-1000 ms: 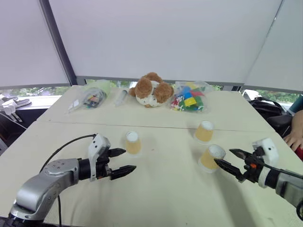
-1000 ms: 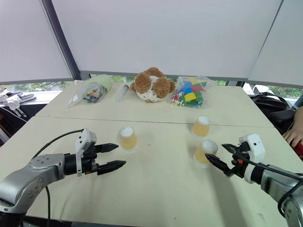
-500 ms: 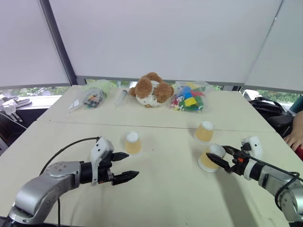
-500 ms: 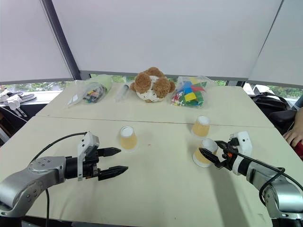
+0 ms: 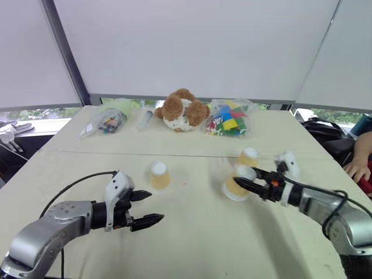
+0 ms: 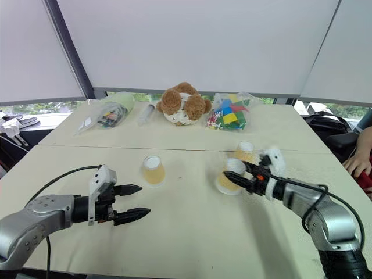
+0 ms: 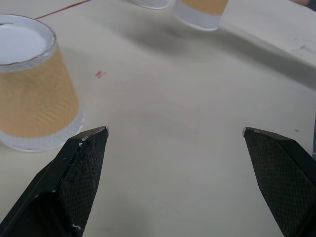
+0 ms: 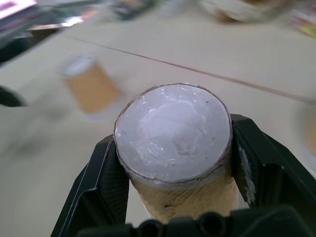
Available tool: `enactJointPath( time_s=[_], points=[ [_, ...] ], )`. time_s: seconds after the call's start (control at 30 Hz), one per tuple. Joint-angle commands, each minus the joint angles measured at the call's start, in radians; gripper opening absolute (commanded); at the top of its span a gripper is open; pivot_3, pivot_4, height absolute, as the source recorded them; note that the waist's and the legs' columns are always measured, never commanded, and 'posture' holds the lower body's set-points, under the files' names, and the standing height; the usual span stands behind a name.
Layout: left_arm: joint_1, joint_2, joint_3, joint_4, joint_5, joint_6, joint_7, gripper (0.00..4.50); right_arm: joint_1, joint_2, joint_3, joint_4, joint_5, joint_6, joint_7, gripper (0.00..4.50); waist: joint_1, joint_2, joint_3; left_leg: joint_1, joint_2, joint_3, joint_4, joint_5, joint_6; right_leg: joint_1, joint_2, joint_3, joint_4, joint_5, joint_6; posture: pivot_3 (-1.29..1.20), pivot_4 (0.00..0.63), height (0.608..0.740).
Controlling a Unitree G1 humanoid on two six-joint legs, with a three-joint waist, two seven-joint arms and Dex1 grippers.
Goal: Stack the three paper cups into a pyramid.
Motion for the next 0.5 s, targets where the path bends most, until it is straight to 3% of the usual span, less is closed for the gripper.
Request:
enactJointPath(
  time_s=[0.03,0.1,0.27,0.4,0.5],
  points=[
    [0.027,0.011,0.043,-0.052,-0.013,-0.009,0.007,4.50,-0.100,0.037,0.177,0.051,-0.072,-0.041,0.072,2.46,0.001,0.000,0.000,-0.001,0.000,0.000,0.000,0.000,0.000,-0.001,-0.001,0.000,0.000,0.000,0.000,0.00,0.150,0.740],
    [0.045,0.013,0.050,-0.072,-0.016,-0.006,0.015,4.50,-0.151,0.060,0.269,0.092,-0.119,-0.070,0.112,2.46,-0.015,-0.001,0.001,-0.001,0.000,0.003,0.000,0.000,0.000,-0.003,-0.001,0.002,0.000,-0.001,-0.002,0.00,0.150,0.740],
    [0.072,0.000,0.061,-0.113,-0.022,0.002,0.046,4.50,-0.247,0.101,0.352,0.217,-0.181,-0.126,0.177,2.46,-0.016,-0.001,0.001,-0.001,0.000,0.002,0.000,0.000,0.000,-0.002,-0.001,0.001,0.001,0.000,-0.001,0.00,0.150,0.740],
    [0.080,-0.005,0.062,-0.129,-0.028,0.006,0.063,4.50,-0.264,0.103,0.369,0.264,-0.220,-0.165,0.206,4.33,-0.015,-0.001,0.001,-0.001,-0.001,0.002,0.000,0.000,0.000,-0.002,-0.002,0.001,0.001,0.000,-0.001,0.00,0.150,0.740],
    [0.083,-0.003,0.065,-0.132,-0.036,0.009,0.070,4.50,-0.259,0.092,0.358,0.259,-0.217,-0.164,0.235,4.42,-0.019,-0.001,0.001,-0.001,-0.001,0.002,0.000,0.000,0.000,-0.002,-0.002,0.001,0.001,0.000,0.000,0.00,0.150,0.740]
  ],
)
